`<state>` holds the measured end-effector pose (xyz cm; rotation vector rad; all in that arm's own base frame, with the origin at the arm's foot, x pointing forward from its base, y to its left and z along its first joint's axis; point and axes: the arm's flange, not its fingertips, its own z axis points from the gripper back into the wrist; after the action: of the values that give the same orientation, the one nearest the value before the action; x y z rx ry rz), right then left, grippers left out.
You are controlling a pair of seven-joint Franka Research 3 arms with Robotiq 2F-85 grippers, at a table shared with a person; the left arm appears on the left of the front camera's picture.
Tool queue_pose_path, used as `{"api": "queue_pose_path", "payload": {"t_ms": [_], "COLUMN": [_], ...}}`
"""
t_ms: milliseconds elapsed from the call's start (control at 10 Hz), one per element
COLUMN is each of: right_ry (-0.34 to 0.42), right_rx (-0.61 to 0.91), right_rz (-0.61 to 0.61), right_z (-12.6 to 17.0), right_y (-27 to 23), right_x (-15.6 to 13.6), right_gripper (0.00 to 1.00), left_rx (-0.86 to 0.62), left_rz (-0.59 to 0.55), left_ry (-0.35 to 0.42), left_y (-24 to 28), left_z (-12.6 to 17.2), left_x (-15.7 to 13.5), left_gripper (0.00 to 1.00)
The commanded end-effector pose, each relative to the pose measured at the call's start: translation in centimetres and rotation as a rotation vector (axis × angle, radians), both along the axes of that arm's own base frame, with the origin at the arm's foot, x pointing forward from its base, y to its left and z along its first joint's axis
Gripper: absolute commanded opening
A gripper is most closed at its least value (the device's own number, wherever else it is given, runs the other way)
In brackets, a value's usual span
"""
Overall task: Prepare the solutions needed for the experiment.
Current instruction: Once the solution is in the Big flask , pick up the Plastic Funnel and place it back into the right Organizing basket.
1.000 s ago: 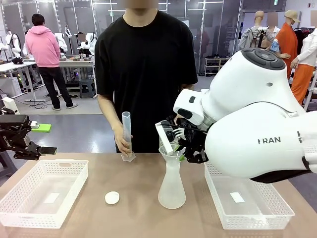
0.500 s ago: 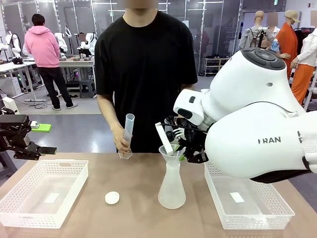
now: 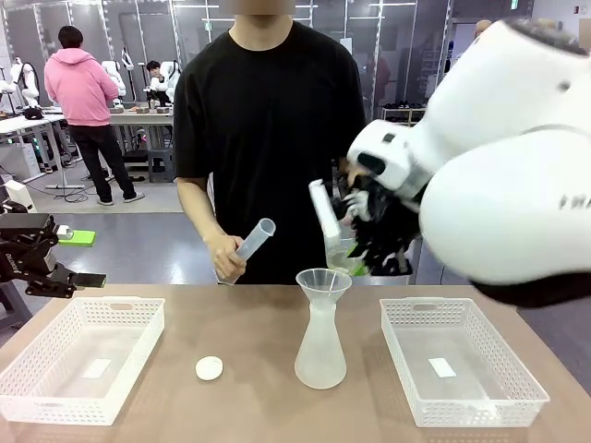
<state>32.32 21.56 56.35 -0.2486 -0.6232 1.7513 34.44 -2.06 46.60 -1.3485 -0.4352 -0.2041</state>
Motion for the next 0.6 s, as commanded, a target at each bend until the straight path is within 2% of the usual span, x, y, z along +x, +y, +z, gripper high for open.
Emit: {"api": "queue_pose_path", "payload": {"t_ms": [0,100,300,400,500], "right_ry": [0.205,0.363,0.473,0.499,0.381], "right_rx": [0.271,0.338,0.388,0.367,0.24], "right_rz": [-0.286,-0.53,-0.688,-0.652,-0.482], "right_z": [2.1,2.1,1.5,1.1,1.2], "right_y": [-3.6,-5.1,-7.5,-8.1,-8.4], "right_x": [1.9,3.3,3.6,3.2,3.8], "right_gripper": [0.29,0.29,0.29,0.29,0.29], "left_rx": [-0.016,-0.016,-0.016,-0.016,-0.016], "left_rz": [-0.005,-0.005,-0.005,-0.005,-0.005], "left_ry": [-0.01,-0.01,-0.01,-0.01,-0.01], "left_y": [-0.1,-0.1,-0.1,-0.1,-0.1], "left_z": [0.3,0.3,0.3,0.3,0.3], "left_x": [0.1,0.1,0.1,0.1,0.1], "left_gripper": [1.0,1.0,1.0,1.0,1.0]}}
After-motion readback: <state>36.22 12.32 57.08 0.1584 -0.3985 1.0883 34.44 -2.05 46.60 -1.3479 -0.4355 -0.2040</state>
